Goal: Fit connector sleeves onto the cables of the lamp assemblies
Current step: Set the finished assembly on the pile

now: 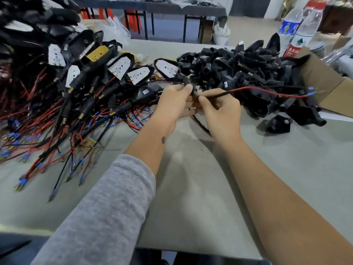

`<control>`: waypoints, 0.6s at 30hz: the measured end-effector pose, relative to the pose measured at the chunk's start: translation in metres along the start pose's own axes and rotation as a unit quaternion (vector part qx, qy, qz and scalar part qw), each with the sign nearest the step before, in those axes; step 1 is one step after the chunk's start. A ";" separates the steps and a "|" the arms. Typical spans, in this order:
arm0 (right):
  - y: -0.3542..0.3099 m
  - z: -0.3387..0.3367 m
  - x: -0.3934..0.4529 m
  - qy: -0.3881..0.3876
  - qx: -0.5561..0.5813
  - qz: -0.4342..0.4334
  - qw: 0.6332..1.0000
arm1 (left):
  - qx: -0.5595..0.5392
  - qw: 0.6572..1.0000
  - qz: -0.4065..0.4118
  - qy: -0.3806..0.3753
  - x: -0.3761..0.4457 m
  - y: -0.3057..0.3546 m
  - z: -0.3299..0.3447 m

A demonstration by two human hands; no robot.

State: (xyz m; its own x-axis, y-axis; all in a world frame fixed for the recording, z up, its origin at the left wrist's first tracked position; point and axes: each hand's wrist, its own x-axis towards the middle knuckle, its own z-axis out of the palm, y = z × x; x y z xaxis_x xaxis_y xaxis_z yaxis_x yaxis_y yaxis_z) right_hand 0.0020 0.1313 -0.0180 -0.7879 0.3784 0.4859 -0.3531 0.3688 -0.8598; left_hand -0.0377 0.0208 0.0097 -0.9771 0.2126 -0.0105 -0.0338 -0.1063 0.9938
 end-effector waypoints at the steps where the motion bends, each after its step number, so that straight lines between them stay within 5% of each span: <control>1: -0.002 0.004 -0.003 -0.007 -0.026 -0.045 0.999 | 0.013 1.000 -0.002 0.000 0.000 0.003 -0.005; 6: -0.015 0.026 -0.013 -0.114 -0.163 -0.316 0.928 | 0.046 0.999 -0.003 0.026 -0.001 0.019 -0.039; 9: -0.036 0.046 -0.010 -0.158 -0.179 -0.281 0.930 | 0.083 0.996 0.006 0.042 -0.003 0.033 -0.067; 14: -0.074 0.094 -0.008 -0.195 -0.205 -0.348 0.894 | 0.087 0.991 0.008 0.099 -0.005 0.067 -0.119; 18: -0.092 0.131 -0.010 -0.259 -0.200 -0.332 0.885 | 0.192 0.968 0.057 0.154 0.000 0.083 -0.160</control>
State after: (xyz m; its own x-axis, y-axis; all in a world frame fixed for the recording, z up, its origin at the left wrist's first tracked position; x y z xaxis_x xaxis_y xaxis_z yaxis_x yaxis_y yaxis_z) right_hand -0.0235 -0.0175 0.0359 -0.6360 -0.4360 0.6367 -0.6997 0.6738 -0.2375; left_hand -0.0740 -0.1431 0.0745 -0.9883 -0.0842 0.1270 0.1001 0.2702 0.9576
